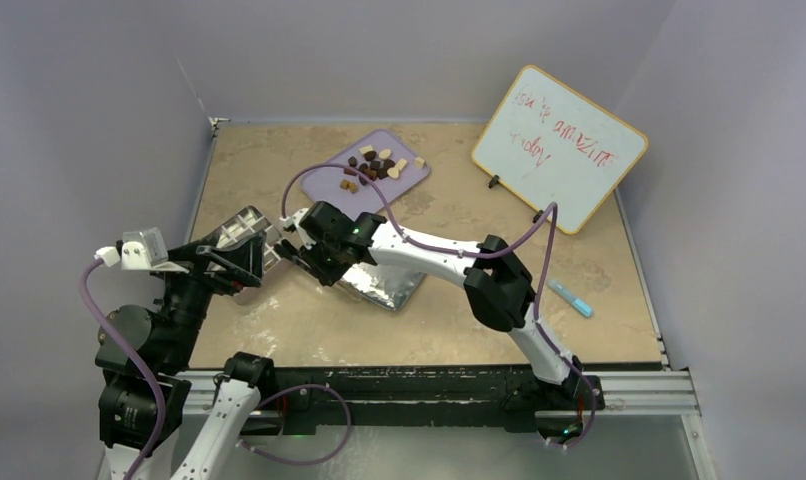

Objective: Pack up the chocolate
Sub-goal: Place the fake chocolate in the packing box.

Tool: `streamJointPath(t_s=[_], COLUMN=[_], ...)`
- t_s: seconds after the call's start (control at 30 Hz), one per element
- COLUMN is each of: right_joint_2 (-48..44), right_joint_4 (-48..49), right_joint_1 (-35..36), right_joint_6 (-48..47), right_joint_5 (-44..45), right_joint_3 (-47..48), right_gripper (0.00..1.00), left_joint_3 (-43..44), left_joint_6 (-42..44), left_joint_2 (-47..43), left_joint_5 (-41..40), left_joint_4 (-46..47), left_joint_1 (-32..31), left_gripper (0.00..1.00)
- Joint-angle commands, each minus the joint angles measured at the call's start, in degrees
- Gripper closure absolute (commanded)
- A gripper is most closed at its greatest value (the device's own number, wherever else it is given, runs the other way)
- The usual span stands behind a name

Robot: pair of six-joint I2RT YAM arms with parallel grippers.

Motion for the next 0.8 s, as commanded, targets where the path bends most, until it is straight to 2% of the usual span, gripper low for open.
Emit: streamJointPath(t_s=[0.0, 0.17, 0.4, 0.77], right_joint_2=[-0.22, -0.68, -2.39, -8.98], right_joint_4=[-0.73, -0.83, -1.80, -0.53], right_joint_1=[-0.15, -0.12, -0.10, -0.45], right_joint_6=[0.43, 0.45, 0.47, -0.40], right_joint_5=[1.70, 2.92, 3.62, 3.73], right_joint_3=[3.38, 3.54, 3.67, -0.76], right_gripper=[0.75, 0.66, 0.60, 0.65], left_joint_3=[-0.79, -1.67, -3.29, -6.63], left_joint_6=[-0.20, -0.36, -0.55, -1.68], left_joint_2=[-0.53, -0.52, -0.51, 1.26], left_joint_5=[-0.58, -0.40, -0.14, 0.67], left_joint_4=[0.46, 0.65, 0.83, 0.91], left_joint_1=[0.12, 0.12, 0.12, 0.12], left_gripper=[0.00, 0.00, 0.00, 0.03])
